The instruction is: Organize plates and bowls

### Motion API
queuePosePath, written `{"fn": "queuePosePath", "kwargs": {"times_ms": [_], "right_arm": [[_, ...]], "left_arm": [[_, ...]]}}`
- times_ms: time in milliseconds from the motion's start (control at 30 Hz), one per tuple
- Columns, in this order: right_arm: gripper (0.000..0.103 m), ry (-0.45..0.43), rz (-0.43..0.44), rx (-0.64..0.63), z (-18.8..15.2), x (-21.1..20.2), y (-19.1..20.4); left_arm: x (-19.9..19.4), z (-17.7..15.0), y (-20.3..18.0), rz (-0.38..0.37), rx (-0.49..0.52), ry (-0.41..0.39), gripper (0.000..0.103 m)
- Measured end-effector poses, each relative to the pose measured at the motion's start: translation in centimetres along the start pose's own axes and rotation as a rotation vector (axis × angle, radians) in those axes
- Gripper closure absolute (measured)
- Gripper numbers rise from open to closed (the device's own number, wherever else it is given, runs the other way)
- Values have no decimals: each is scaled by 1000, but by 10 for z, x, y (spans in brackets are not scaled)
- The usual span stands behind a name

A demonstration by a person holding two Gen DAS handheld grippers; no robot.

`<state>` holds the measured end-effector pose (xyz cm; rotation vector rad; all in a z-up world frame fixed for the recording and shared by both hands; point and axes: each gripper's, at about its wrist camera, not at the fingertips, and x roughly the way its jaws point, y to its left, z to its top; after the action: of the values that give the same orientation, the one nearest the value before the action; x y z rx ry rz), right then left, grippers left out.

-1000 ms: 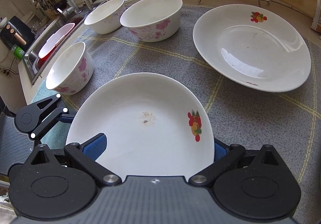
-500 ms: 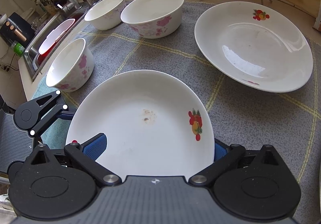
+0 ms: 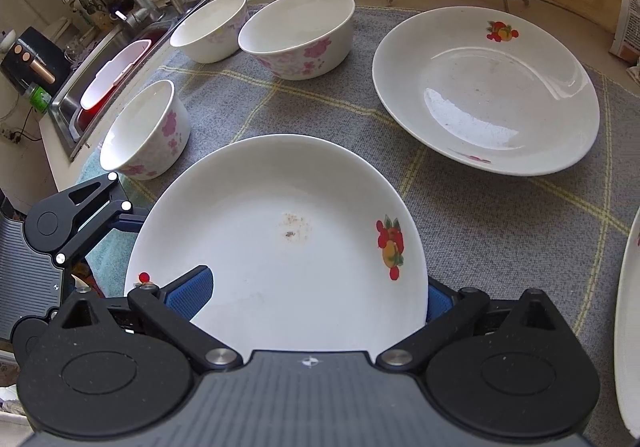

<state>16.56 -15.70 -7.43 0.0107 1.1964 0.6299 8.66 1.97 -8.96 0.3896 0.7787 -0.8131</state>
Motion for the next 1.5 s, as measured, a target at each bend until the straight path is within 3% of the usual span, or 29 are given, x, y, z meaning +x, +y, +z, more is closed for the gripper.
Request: {"fn": "queuePosePath", "kwargs": {"times_ms": [467,1067,1500], "right_arm": [[0,-69,-39,49,-11,-49,-46],[0,-134,-98,138,-37,-102,-124],[0,-153,-123,211,-53,-116,-175]], "left_arm": [[21,50,-17,-32,59,-18,1],[78,116,-45,-94,121,-38,1],[121,149,-60,-141,172,-24,1]]}}
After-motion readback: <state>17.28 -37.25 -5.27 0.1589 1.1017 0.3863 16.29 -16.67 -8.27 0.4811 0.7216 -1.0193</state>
